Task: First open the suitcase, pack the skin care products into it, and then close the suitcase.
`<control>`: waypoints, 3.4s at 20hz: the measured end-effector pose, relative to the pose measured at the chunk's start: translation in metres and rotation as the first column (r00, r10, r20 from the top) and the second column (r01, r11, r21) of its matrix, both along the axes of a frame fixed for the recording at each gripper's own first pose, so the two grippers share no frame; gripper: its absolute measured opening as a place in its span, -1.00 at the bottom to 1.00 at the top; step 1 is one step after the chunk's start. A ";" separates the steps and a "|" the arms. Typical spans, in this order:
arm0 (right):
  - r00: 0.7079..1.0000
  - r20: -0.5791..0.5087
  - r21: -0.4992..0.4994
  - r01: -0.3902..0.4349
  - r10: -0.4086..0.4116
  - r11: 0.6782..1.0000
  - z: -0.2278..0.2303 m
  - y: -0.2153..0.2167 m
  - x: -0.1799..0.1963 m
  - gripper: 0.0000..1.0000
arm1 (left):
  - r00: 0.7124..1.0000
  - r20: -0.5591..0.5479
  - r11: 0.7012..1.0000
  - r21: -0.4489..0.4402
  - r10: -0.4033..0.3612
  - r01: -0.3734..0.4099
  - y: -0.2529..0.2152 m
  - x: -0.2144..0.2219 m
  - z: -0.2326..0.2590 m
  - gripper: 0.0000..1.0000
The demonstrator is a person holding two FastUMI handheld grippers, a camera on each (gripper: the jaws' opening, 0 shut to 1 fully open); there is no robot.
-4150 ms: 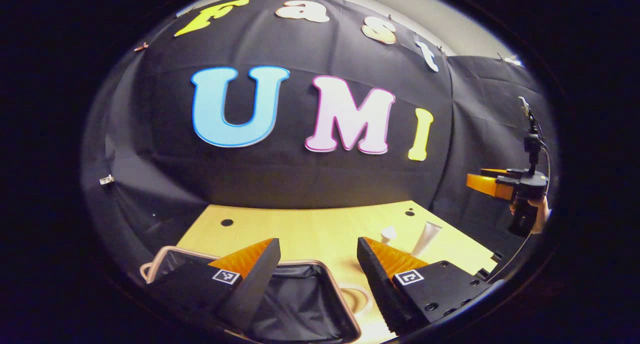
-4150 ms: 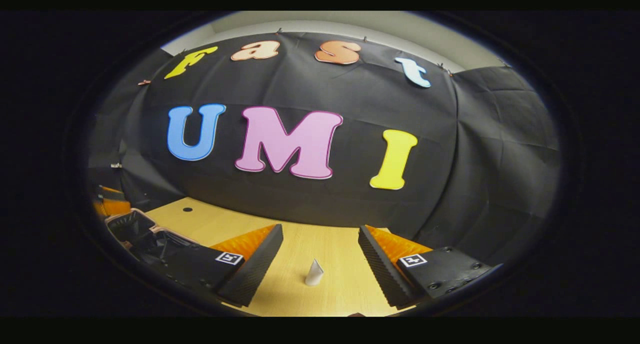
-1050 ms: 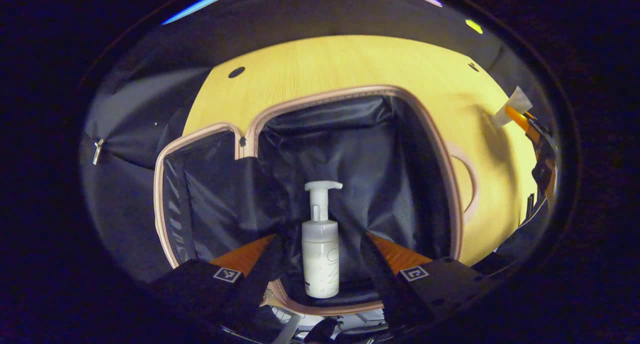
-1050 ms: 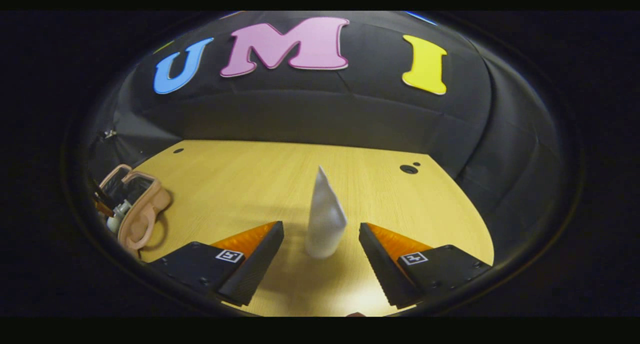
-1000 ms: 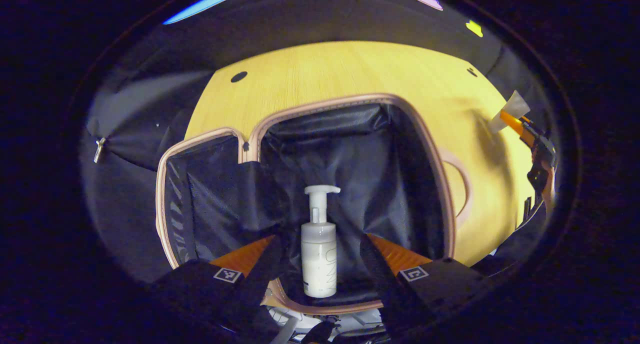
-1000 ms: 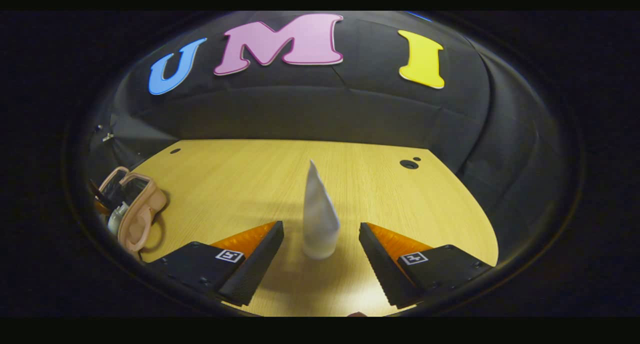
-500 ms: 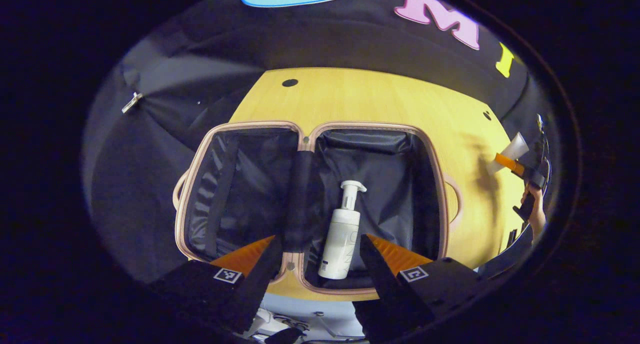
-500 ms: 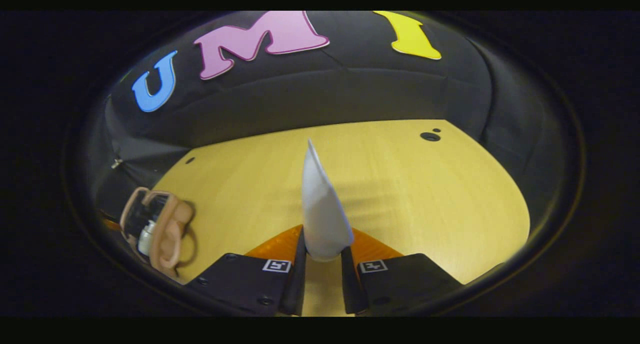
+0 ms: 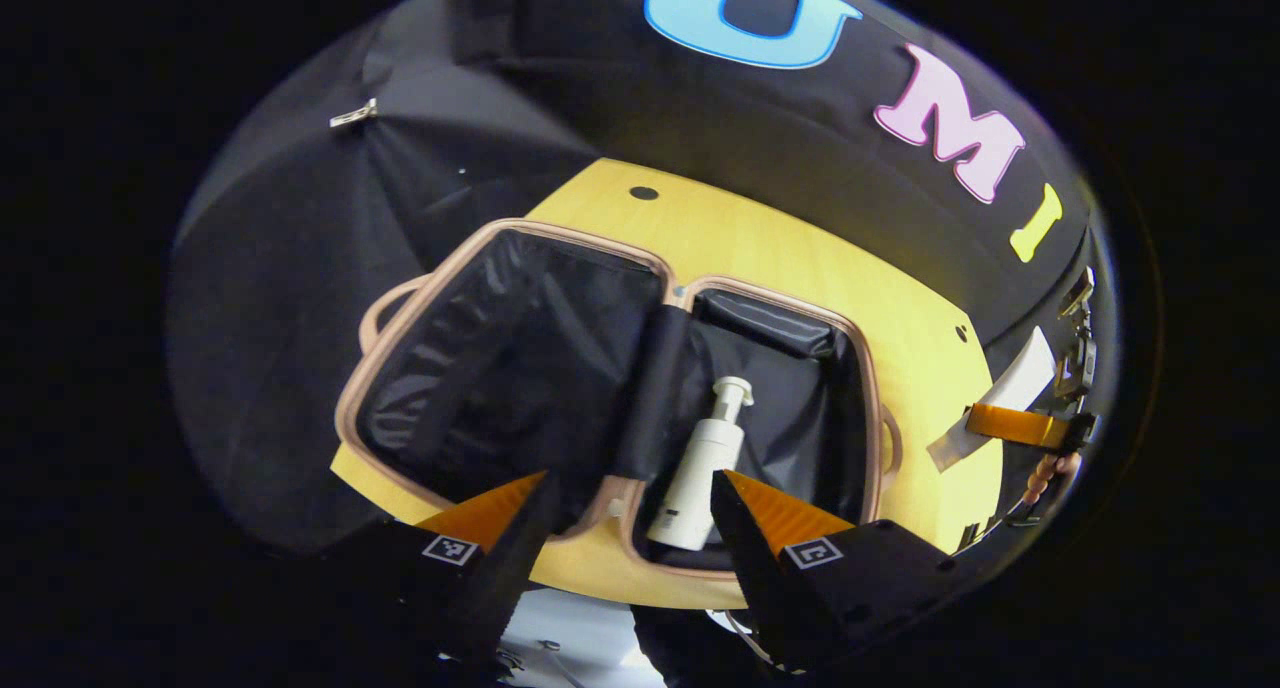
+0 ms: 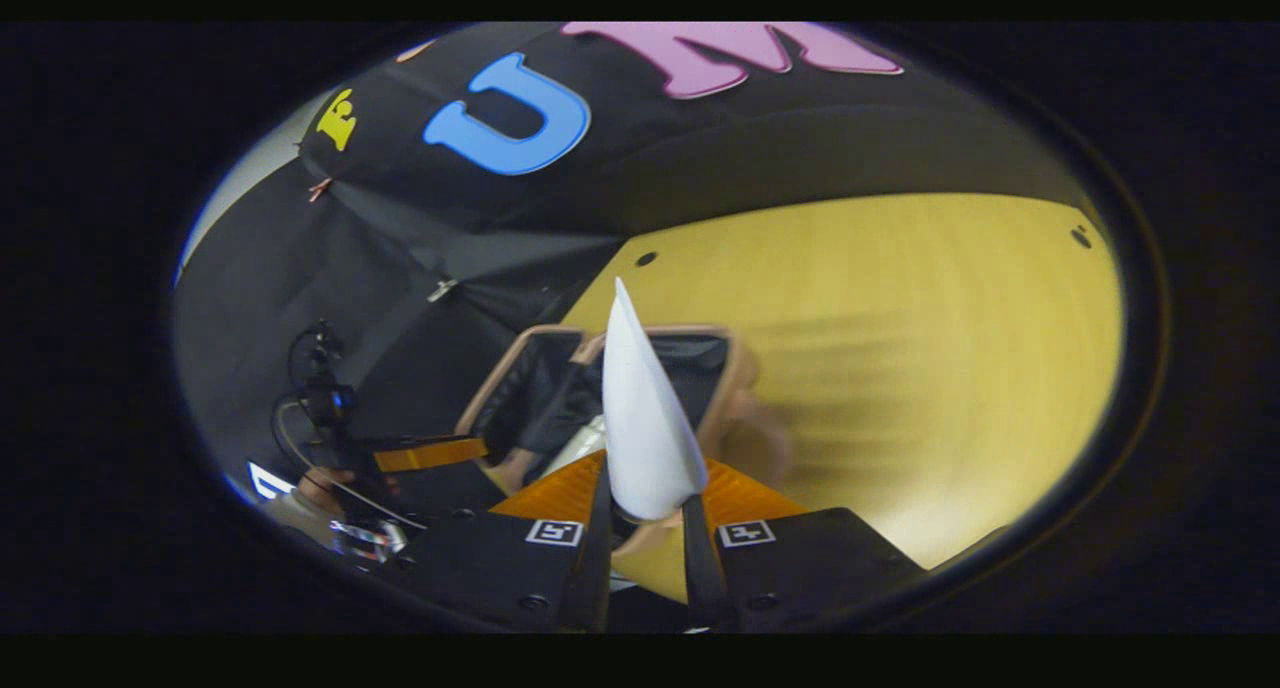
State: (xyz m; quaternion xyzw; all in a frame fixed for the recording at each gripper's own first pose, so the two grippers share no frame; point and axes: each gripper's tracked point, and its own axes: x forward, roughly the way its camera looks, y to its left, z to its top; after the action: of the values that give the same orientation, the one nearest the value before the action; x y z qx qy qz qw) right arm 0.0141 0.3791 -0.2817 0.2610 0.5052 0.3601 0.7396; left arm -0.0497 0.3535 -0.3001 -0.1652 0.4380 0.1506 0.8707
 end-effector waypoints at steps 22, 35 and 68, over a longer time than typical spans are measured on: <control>0.973 -0.226 -0.355 -0.034 -0.050 0.934 -0.050 0.074 -0.041 0.95 | 0.927 0.049 0.928 -0.011 0.373 -0.373 0.243 -0.019 0.007 0.88; 0.993 0.025 -0.343 0.114 -0.112 0.932 0.009 0.024 -0.013 0.95 | 0.945 -0.239 0.975 0.042 0.222 -0.218 0.294 0.056 -0.105 0.52; 0.888 0.448 -0.226 0.221 -0.100 0.949 0.121 -0.177 -0.034 0.94 | 0.883 0.221 0.907 0.020 -0.415 0.421 -0.187 0.138 0.172 -0.88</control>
State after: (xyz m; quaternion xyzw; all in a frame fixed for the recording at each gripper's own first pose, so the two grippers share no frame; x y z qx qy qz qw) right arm -0.0199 0.2026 -0.1612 0.1125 0.3501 0.2733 0.8889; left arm 0.0888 0.1667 -0.1280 -0.0950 0.3665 -0.0661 0.9232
